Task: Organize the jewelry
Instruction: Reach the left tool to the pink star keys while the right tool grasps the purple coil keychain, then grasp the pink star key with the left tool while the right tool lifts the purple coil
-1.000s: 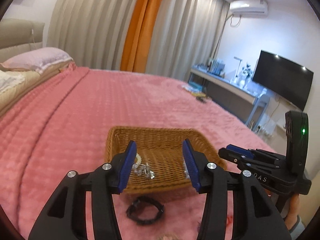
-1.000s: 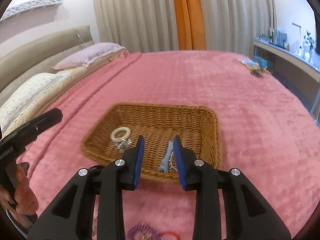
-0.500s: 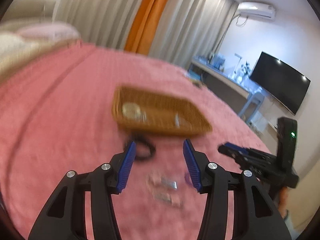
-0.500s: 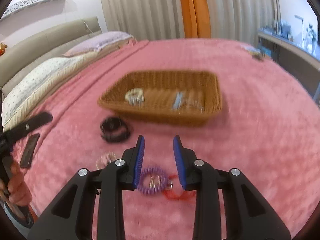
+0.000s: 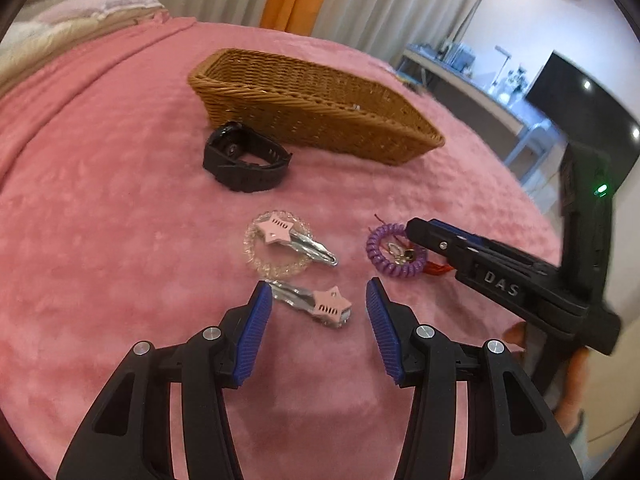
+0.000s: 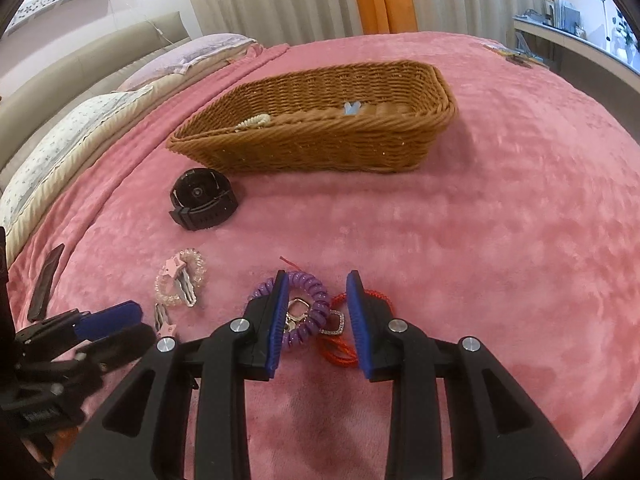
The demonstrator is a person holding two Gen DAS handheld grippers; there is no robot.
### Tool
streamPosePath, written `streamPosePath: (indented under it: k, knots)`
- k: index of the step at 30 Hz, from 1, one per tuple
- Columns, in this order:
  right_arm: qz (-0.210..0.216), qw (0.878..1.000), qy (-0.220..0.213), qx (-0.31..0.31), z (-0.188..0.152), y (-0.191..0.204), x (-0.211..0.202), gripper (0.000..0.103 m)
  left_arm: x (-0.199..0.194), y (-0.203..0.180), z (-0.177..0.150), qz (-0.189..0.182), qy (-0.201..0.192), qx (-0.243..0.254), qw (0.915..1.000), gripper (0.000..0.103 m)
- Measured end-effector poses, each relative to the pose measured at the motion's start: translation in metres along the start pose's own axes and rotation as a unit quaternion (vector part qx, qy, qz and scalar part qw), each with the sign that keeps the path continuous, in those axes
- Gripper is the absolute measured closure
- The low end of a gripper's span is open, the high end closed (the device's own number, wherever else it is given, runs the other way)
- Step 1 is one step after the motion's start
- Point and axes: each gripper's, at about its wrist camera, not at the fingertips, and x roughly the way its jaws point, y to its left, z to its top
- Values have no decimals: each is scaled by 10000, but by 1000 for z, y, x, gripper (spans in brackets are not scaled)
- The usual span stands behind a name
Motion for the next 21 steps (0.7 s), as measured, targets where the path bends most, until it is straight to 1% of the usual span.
streamPosePath:
  k: [1,2,3,5,6,7,8,11,14,21]
  knots:
    - [0,10000,14,3,0,0,1,76,4,-4,1,228,-14,86,9997,49]
    - [11,10000,27,-5,1,0,1,76,6,-7,1,397,-20,124,9991,46]
    - [26,10000,74,-52,2,2,4,76,8,-9,2,511,-11,143,9986,45]
    - [-47,9998,156,-137,3,5,9,77,12,-8,2,530,61,151,9985,45]
    - [-57,9997,184,-172,3,7,10,80,14,-8,2,557,96,158,9983,46]
    - [-50,9995,209,-217,2,8,12,85,14,-7,1,556,130,162,9982,48]
    - [-68,9995,213,-242,1,9,12,87,14,-6,0,557,166,164,9982,51]
    - [-28,9995,206,-225,1,9,12,91,9,-2,-2,509,220,197,9983,56]
    - [5,9996,177,-219,-1,9,9,91,1,6,-8,475,253,185,9984,59]
    - [-70,9994,68,-327,-2,16,3,92,-15,23,-16,380,278,131,9988,61]
